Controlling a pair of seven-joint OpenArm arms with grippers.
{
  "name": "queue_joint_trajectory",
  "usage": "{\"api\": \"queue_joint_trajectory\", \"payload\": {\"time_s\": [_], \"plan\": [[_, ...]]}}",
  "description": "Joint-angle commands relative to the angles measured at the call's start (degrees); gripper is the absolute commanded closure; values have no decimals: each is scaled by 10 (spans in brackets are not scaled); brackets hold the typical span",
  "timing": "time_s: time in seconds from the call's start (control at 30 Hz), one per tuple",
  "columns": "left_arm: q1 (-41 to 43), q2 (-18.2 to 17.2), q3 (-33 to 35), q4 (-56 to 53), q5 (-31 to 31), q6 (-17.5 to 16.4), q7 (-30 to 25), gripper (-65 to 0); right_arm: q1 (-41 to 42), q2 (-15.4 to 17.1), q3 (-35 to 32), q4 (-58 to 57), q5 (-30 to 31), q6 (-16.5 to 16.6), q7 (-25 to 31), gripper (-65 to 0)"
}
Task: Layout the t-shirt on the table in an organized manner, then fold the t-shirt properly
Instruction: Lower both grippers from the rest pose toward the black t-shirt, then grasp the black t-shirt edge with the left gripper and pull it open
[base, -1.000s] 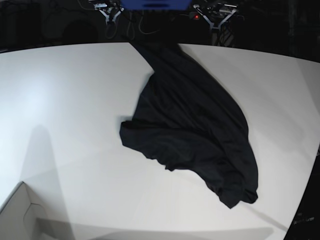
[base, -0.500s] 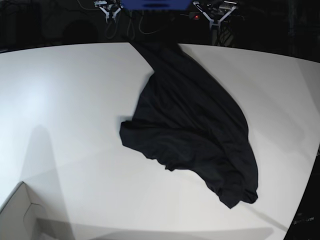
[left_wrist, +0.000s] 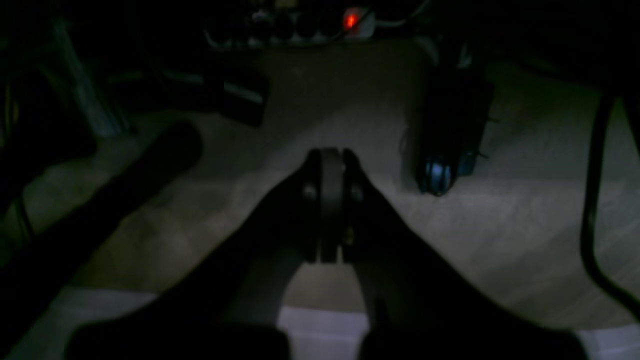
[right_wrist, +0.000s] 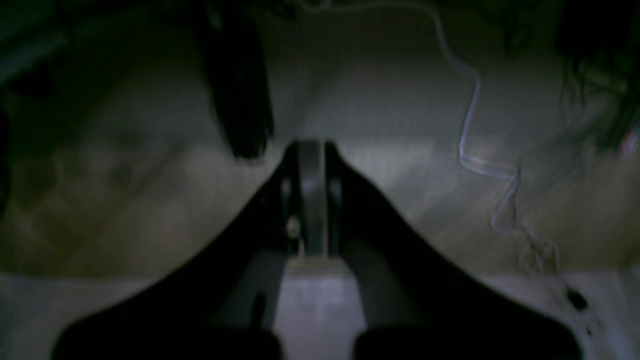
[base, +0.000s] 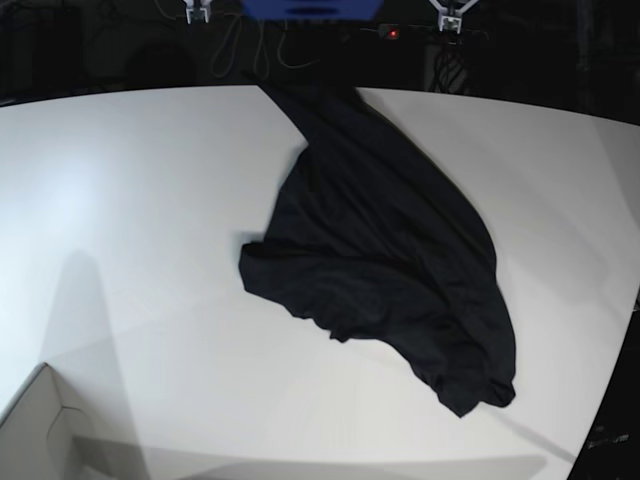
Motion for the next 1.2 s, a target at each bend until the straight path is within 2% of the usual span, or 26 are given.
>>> {"api": "queue_joint_trajectory", "payload": {"time_s": [0.0,0.07,0.23,0.37,0.6,0.67,0.87,1.07,1.17], "plan": [[22,-9,0,32,-2,0,-8,0,-23,8,1,44,1,2,13,0],[57,-16,0,92,-18,0,-8,0,-64,13,3,121,2,2,13,0],[159,-63,1,298,-146,0,-8,0,-155,29,5,314,3,2,13,0],[232,-107,1,453,-222,0,-8,0,-209,35,6,445,3,2,13,0],[312,-148,-7,642,-289,4,-12,0,-253,40,6,600,1,2,13,0],[327,-146,-28,684,-292,4,-8,0,-253,52,7,634,1,2,13,0],[330,-100,-88,746,-293,4,-8,0,-231,78,24,674,1,2,13,0],[327,-51,-119,763,-293,4,-8,0,-158,76,88,675,1,2,13,0],[313,-41,-128,764,-293,4,-8,0,-120,77,89,675,1,2,13,0]]}}
